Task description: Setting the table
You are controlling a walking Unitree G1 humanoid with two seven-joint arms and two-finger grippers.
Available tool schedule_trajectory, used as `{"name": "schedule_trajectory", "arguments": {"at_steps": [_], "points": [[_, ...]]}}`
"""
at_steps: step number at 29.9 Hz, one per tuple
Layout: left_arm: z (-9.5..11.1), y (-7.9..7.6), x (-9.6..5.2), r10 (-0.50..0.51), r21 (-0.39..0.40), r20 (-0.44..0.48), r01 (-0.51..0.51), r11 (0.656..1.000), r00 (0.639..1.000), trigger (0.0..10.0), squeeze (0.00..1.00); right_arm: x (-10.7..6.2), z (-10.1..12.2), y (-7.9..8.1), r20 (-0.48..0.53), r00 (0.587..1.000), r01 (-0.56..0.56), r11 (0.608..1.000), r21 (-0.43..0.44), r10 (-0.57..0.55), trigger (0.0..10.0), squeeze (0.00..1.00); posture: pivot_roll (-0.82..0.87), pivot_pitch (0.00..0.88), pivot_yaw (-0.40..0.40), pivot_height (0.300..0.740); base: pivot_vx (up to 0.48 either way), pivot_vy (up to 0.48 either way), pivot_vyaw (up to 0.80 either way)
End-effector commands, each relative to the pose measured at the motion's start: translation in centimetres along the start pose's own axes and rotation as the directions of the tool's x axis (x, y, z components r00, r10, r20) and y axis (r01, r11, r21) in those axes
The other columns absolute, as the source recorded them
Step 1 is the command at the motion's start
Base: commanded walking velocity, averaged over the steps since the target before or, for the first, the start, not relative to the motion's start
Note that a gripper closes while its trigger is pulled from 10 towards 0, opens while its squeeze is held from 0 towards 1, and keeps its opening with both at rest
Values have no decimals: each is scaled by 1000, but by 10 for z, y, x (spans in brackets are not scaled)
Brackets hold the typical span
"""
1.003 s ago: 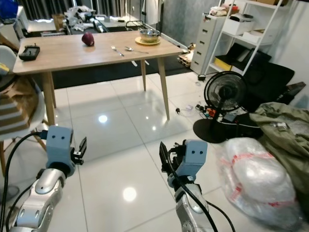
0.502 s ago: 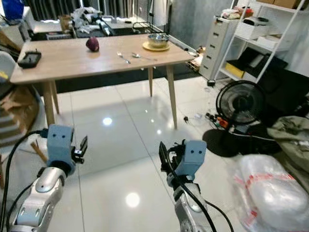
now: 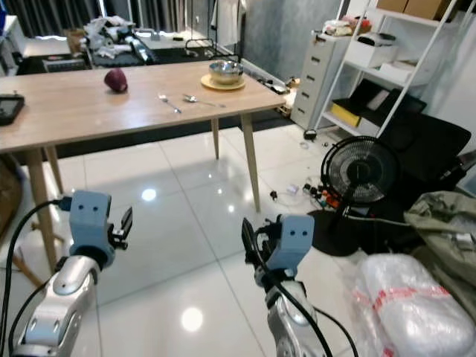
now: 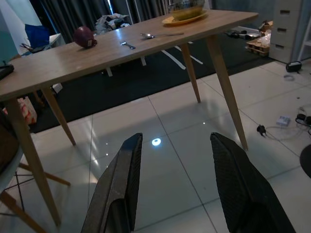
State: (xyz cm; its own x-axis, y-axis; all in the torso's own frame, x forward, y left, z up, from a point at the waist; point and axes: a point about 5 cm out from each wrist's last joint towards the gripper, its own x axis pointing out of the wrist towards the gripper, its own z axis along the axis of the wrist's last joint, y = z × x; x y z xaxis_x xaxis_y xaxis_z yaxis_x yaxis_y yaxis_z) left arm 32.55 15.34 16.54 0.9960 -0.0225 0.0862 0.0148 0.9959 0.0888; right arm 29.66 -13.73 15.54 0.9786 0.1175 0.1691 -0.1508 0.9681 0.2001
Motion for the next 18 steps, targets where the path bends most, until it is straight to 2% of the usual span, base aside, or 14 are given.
{"name": "schedule_trajectory", "arguments": {"at_steps": [1, 18], "points": [[-4, -3, -1, -10, -2, -13, 10, 1000, 1000, 10000, 0, -1, -1, -1, -3, 1000, 0, 1000, -13, 0, 10000, 0, 78, 24, 66, 740, 480, 0, 0], [-3, -4, 0, -6, -4, -7, 6, 1000, 1000, 10000, 0, 0, -1, 5, -3, 999, -39, 999, -16, 39, 10000, 0, 85, 32, 60, 740, 480, 0, 0]]}}
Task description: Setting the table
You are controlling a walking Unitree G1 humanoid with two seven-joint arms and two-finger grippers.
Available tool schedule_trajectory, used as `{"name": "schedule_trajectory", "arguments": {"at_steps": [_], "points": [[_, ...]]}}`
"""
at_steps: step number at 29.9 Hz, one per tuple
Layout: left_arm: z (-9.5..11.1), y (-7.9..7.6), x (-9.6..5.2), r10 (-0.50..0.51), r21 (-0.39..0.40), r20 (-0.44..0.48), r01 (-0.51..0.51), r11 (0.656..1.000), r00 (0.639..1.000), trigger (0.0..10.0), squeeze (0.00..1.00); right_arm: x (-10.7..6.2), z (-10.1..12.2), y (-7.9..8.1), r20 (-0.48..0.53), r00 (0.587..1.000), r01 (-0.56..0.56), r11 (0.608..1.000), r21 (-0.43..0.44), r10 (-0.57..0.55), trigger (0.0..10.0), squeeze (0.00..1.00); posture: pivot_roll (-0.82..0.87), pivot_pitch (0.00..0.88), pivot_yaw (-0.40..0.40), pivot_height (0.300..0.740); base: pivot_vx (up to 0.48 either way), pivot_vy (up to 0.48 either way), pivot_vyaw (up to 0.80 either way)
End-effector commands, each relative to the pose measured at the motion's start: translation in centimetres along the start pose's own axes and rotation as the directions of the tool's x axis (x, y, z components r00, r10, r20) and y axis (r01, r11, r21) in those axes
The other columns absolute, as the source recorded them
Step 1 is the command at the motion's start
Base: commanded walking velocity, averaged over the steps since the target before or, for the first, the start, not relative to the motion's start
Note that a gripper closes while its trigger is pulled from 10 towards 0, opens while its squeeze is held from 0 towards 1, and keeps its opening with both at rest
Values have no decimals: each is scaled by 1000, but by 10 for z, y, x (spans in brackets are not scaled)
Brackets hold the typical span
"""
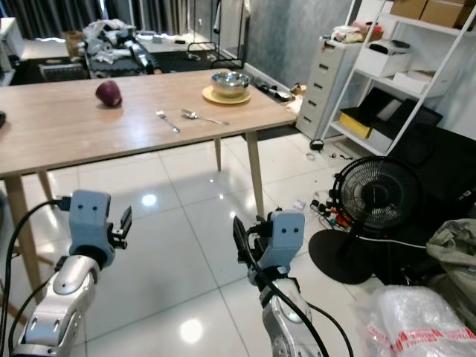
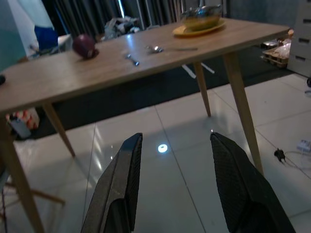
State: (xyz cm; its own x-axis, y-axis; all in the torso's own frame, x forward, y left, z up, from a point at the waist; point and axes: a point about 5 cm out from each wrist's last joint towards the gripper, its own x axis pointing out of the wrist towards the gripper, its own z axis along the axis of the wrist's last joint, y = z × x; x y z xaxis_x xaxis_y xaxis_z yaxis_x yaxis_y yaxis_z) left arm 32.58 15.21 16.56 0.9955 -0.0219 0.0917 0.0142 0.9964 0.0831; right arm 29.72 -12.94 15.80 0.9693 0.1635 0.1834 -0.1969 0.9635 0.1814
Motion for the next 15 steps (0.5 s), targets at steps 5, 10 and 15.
{"name": "schedule_trajectory", "arguments": {"at_steps": [5, 10, 15], "points": [[-3, -3, -1, -3, 1, -11, 3, 1000, 1000, 10000, 0, -2, -2, -1, -9, 1000, 0, 1000, -8, 0, 10000, 0, 85, 35, 59, 740, 480, 0, 0], [-3, -3, -1, -2, 1, -12, 2, 1000, 1000, 10000, 0, -3, -3, 0, -11, 1000, -4, 1000, -6, 4, 10000, 0, 86, 36, 59, 740, 480, 0, 0], [-2, -2, -1, -1, 0, -11, 1, 1000, 1000, 10000, 0, -3, -3, 0, -14, 1000, -5, 1000, -6, 5, 10000, 0, 86, 39, 59, 740, 480, 0, 0]]}}
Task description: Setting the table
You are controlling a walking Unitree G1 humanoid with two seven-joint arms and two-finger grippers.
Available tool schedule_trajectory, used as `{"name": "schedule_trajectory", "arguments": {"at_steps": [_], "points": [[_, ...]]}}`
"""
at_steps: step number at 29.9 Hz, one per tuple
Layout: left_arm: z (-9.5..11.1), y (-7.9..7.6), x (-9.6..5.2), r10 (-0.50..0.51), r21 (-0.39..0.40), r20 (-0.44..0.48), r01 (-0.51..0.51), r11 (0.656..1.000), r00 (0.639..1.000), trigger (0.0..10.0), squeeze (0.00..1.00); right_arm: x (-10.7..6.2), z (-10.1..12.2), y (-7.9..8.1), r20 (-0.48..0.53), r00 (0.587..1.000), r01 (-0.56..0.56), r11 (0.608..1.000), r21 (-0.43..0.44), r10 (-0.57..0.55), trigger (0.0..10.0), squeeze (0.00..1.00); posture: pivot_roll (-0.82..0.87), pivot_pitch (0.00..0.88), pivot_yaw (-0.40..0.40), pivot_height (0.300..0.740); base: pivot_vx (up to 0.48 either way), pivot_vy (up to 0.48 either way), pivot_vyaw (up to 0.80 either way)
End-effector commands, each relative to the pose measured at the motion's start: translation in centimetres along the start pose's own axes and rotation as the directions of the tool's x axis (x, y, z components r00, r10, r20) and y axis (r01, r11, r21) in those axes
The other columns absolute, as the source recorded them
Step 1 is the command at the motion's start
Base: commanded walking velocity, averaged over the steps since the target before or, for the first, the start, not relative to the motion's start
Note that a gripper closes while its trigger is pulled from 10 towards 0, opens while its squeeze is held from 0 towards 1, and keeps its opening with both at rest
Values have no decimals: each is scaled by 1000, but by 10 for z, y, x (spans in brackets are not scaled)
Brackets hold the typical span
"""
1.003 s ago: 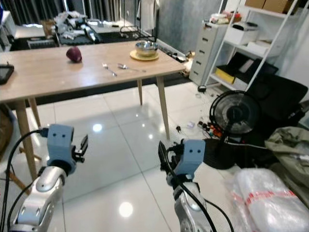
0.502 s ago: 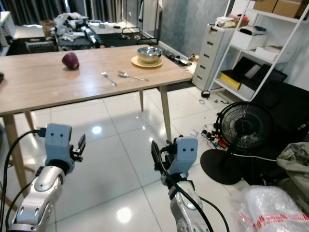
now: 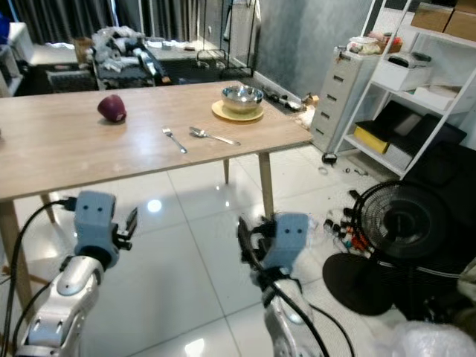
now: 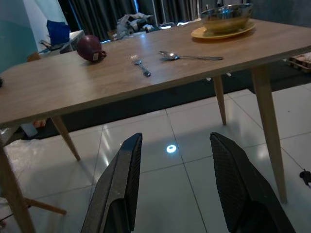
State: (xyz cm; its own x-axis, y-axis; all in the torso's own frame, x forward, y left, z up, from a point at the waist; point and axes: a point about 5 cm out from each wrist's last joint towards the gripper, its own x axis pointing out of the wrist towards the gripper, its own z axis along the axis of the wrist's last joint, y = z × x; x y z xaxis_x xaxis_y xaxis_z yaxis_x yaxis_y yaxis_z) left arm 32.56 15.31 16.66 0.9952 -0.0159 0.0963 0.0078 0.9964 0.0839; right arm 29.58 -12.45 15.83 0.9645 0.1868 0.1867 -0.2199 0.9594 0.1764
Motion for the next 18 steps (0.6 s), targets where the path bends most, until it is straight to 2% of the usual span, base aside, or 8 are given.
{"name": "schedule_trajectory", "arguments": {"at_steps": [1, 18], "points": [[-3, -4, -1, -7, -1, -15, 7, 1000, 1000, 10000, 0, -3, -3, -5, -13, 1000, 19, 1000, -5, -19, 10000, 0, 86, 39, 59, 740, 480, 0, 0], [-5, -3, -1, -16, 33, -22, 17, 999, 1000, 10000, 0, -4, -4, -4, -18, 1000, 20, 1000, -2, -20, 10000, 0, 86, 39, 59, 740, 480, 0, 0]]}}
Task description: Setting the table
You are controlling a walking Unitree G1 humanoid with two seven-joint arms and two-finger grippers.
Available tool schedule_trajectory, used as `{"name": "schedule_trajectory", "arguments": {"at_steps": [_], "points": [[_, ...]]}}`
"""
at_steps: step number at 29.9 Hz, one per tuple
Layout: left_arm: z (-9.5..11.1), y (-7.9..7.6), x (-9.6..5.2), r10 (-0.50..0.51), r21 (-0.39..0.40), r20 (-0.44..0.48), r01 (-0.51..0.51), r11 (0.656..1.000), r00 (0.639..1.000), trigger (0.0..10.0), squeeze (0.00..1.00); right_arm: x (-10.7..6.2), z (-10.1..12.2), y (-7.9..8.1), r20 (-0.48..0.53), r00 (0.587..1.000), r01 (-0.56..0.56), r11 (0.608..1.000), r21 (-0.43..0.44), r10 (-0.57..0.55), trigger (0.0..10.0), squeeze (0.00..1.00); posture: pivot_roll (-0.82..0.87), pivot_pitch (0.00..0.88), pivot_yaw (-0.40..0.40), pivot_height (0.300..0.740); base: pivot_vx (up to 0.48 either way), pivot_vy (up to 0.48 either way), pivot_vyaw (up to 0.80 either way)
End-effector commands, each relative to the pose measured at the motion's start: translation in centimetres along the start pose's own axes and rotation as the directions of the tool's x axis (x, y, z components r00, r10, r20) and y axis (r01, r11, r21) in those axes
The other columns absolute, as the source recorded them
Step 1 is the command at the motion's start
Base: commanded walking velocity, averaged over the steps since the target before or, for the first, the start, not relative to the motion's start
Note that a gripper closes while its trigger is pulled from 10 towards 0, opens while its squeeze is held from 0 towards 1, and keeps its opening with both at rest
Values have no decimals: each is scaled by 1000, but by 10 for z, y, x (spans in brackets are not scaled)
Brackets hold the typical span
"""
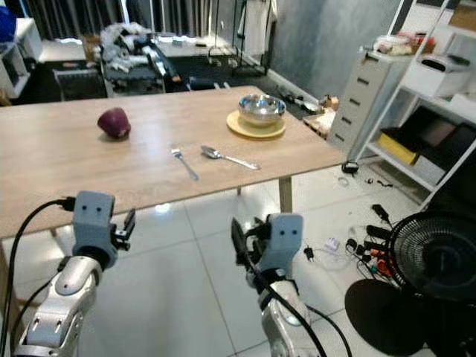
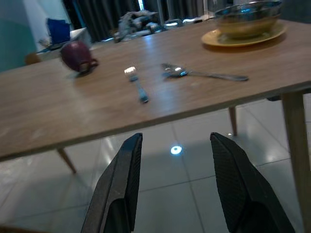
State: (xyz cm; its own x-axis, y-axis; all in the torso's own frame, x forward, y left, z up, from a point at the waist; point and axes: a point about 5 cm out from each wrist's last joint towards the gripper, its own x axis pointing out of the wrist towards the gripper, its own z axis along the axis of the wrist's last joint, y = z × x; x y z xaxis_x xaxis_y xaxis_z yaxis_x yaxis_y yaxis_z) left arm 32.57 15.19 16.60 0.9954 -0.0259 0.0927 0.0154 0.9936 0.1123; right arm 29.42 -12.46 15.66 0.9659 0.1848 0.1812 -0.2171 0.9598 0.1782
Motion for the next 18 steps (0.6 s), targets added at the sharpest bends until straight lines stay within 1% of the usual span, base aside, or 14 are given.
{"name": "schedule_trajectory", "arguments": {"at_steps": [1, 8, 10, 13, 18], "points": [[-5, -2, -1, -7, 5, -19, 7, 1000, 1000, 10000, 0, -2, -2, -4, -12, 1000, 17, 1000, -2, -17, 10000, 0, 86, 39, 59, 740, 480, 0, 0], [-5, -2, -1, -7, 5, -19, 8, 1000, 1000, 10000, 0, -2, -2, -7, -9, 999, 43, 999, 22, -43, 10000, 0, 86, 39, 59, 740, 480, 0, 0], [-4, -3, -1, -9, 4, -19, 9, 1000, 1000, 10000, 0, -1, 0, -11, -7, 998, 64, 997, 35, -64, 10000, 0, 82, 44, 59, 740, 480, 0, 0], [-4, -3, -1, -10, 3, -19, 10, 1000, 1000, 10000, 0, -1, 0, -13, -6, 998, 68, 997, 35, -67, 10000, 0, 81, 44, 59, 740, 480, 0, -267], [-4, -3, -1, -11, 1, -19, 11, 1000, 1000, 10000, 0, -1, 1, -14, -5, 998, 69, 997, 27, -69, 10000, 0, 81, 42, 58, 740, 480, 0, 0]]}}
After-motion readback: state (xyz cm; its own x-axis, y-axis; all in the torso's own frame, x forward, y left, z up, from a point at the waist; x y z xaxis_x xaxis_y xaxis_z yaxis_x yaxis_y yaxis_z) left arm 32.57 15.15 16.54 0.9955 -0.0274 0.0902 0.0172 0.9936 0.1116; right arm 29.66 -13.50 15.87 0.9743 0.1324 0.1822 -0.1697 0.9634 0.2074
